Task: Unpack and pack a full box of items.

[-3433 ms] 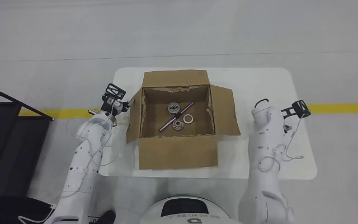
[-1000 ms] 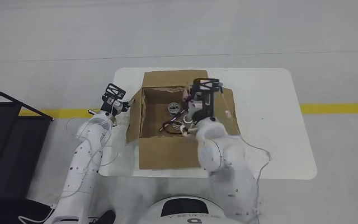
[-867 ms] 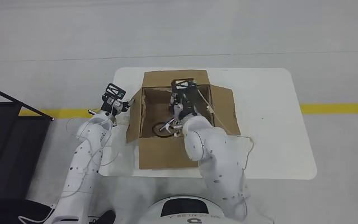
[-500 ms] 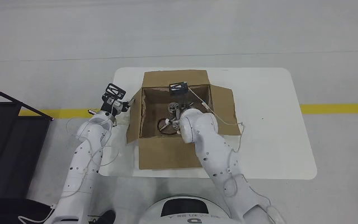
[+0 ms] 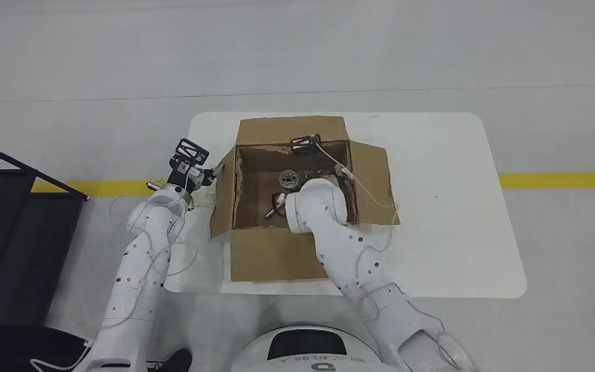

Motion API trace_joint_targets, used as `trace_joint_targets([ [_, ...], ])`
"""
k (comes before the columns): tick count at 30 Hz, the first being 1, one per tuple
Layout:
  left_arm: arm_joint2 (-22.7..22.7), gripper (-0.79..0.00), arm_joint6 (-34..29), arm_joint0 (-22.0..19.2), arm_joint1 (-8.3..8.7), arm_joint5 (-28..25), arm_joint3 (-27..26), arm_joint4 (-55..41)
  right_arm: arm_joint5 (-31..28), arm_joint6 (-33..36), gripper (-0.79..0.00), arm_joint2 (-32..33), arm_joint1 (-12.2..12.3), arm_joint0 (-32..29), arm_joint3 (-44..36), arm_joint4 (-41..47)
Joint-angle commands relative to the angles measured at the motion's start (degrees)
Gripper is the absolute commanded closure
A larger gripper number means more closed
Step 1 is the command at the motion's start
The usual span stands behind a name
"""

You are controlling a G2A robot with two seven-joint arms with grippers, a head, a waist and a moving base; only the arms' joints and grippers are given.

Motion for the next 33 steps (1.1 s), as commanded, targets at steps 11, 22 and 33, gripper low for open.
trace_joint_targets([
  [11,0.0,-0.785,0.0,0.0,0.0,0.0,0.0,0.0,-2.89,-20.63,-0.785,1.86,2.62,-20.58,-44.37,6.8],
  [22,0.0,-0.785,0.0,0.0,0.0,0.0,0.0,0.0,-3.02,-21.29,-0.785,1.82,2.74,-20.86,-44.98,7.54],
  [33,0.0,-0.785,0.0,0.0,0.0,0.0,0.0,0.0,-4.97,-6.96,-0.785,44.83,3.45,-15.96,-25.91,71.67],
])
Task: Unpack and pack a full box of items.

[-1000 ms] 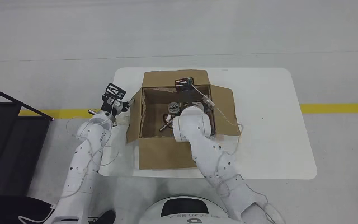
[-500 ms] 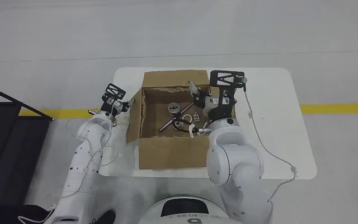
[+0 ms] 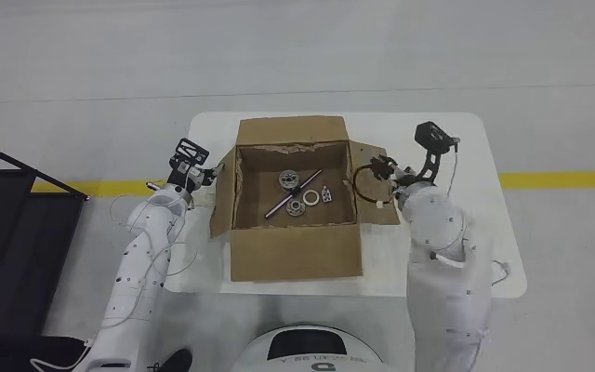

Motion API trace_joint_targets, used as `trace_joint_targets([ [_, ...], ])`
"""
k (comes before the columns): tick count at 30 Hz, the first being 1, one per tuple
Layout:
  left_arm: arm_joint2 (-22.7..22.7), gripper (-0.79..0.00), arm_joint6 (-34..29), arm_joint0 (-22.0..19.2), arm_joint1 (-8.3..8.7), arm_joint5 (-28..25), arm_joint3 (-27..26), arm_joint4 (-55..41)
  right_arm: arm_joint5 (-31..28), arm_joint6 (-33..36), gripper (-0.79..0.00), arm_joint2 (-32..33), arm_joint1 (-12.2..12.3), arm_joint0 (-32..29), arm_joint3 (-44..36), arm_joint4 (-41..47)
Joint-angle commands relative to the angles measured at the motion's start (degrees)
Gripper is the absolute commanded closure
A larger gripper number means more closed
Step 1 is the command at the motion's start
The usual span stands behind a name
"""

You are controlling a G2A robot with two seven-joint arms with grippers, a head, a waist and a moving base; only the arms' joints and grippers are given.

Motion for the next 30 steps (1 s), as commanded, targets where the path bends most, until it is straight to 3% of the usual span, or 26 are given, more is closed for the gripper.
trace_joint_targets([
  [1,0.0,-0.785,0.0,0.0,0.0,0.0,0.0,0.0,-3.8,3.68,-0.785,9.52,0.77,1.99,7.66,18.84],
  [6,0.0,-0.785,0.0,0.0,0.0,0.0,0.0,0.0,-9.75,9.65,-0.785,18.66,3.04,6.8,19.52,25.24],
  [10,0.0,-0.785,0.0,0.0,0.0,0.0,0.0,0.0,-14.05,12.64,-0.785,20.78,4.68,9.36,24.84,25.02],
  [13,0.0,-0.785,0.0,0.0,0.0,0.0,0.0,0.0,-15.84,14.52,-0.785,20.22,5.88,11.84,29.33,21.24],
  [16,0.0,-0.785,0.0,0.0,0.0,0.0,0.0,0.0,-14.21,16.07,-0.785,16.88,7.21,15.26,34.61,8.93],
  [17,0.0,-0.785,0.0,0.0,0.0,0.0,0.0,0.0,-14.66,17.86,-0.785,16.22,7.33,16.42,35.76,10.38],
  [21,0.0,-0.785,0.0,0.0,0.0,0.0,0.0,0.0,-14.01,27.75,-0.785,18.49,7.98,18.83,38.75,24.14],
  [25,0.0,-0.785,0.0,0.0,0.0,0.0,0.0,0.0,-10.13,27.78,-0.785,17.65,9.24,20.15,44.29,42.65],
  [27,0.0,-0.785,0.0,0.0,0.0,0.0,0.0,0.0,-5.45,27.78,-0.785,17.62,10.43,21.29,48.24,52.03],
  [30,0.0,-0.785,0.0,0.0,0.0,0.0,0.0,0.0,-5.44,27.78,-0.785,15.97,12.34,23.27,55.11,64.61],
])
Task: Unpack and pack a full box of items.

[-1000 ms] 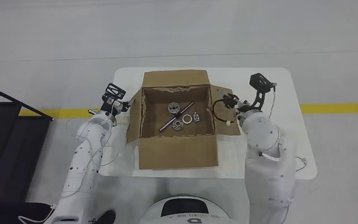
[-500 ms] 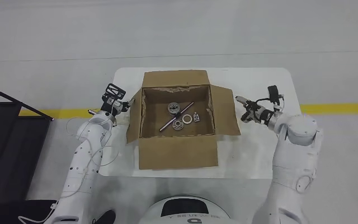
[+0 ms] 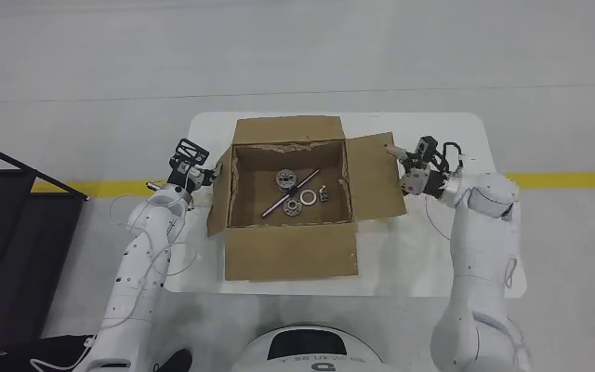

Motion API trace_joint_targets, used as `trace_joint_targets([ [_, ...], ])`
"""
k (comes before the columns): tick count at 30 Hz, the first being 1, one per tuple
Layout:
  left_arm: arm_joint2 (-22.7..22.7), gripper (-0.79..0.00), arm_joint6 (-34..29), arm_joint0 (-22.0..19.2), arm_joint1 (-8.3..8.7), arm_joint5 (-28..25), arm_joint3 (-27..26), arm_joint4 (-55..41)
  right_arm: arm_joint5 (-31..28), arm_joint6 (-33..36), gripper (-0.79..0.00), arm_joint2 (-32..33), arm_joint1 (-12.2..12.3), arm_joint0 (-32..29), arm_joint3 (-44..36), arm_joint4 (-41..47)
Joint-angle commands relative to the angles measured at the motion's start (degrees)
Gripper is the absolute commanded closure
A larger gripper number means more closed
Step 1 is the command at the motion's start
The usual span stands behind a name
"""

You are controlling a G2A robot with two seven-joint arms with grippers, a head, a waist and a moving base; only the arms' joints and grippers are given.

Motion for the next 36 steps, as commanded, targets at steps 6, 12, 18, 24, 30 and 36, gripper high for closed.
trace_joint_targets([
  [6,0.0,-0.785,0.0,0.0,0.0,0.0,0.0,0.0,-0.82,0.01,-0.785,-8.03,5.05,1.8,4.58,20.23],
  [12,0.0,-0.785,0.0,0.0,0.0,0.0,0.0,0.0,-1.87,0.01,-0.785,-17.57,8.47,0.69,-2.0,25.4],
  [18,0.0,-0.785,0.0,0.0,0.0,0.0,0.0,0.0,-3.42,0.01,-0.785,-28.03,11.19,-0.02,-8.44,26.66],
  [24,0.0,-0.785,0.0,0.0,0.0,0.0,0.0,0.0,-3.22,-0.26,-0.785,-34.24,13.23,1.03,-9.34,15.89],
  [30,0.0,-0.785,0.0,0.0,0.0,0.0,0.0,0.0,-3.04,-3.62,-0.785,-36.15,14.04,1.9,-10.2,9.15],
  [36,0.0,-0.785,0.0,0.0,0.0,0.0,0.0,0.0,-3.89,-3.62,-0.785,-33.41,15.2,0.44,-14.7,10.09],
])
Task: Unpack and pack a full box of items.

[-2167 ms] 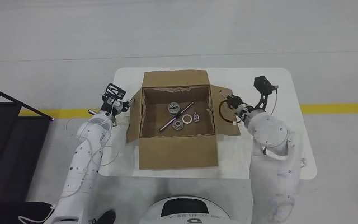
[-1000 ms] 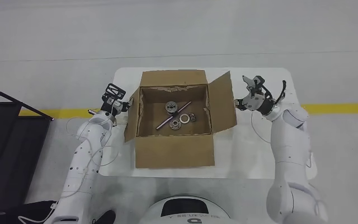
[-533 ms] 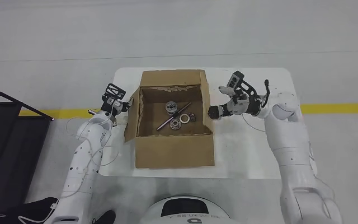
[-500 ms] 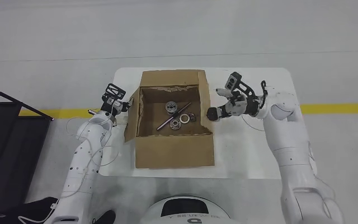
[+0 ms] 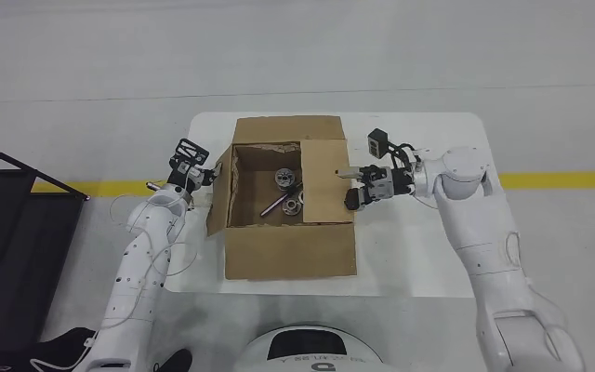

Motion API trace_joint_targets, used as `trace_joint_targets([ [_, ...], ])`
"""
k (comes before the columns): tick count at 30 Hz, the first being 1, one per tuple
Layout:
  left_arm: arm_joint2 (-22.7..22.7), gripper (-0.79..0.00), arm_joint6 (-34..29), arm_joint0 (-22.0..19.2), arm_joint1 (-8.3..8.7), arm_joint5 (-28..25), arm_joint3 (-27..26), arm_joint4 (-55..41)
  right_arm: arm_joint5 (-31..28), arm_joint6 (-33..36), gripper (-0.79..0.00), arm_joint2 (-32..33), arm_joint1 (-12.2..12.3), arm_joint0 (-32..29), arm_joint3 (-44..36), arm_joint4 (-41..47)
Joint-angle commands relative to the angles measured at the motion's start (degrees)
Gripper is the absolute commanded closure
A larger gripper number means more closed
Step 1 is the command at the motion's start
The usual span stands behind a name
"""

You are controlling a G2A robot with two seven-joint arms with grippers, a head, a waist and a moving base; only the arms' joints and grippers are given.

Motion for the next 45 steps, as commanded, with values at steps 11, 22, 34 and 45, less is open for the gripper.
trace_joint_targets([
  [11,-7.5,-0.785,1.81,4.17,1.83,-1.4,3.98,0.22,1.11,-1.65,-0.785,2.25,1.67,-2.64,-9.96,0.96],
  [22,-1.4,-0.785,9.77,3.49,1.01,-2.82,10.69,-3.7,2.27,-4.91,-0.785,-2.58,1.91,-1.37,-10.36,0.87],
  [34,-10.41,-0.785,31.09,7.77,3.2,-10.96,1.88,-12.74,2.0,-5.11,-0.785,-3.03,2.06,-1.49,-10.65,0.82],
  [45,-1.89,-0.785,19.97,5.07,2.49,-6.12,-11.37,-8.78,2.0,-5.11,-0.785,-3.03,2.06,-1.49,-10.65,0.82],
])
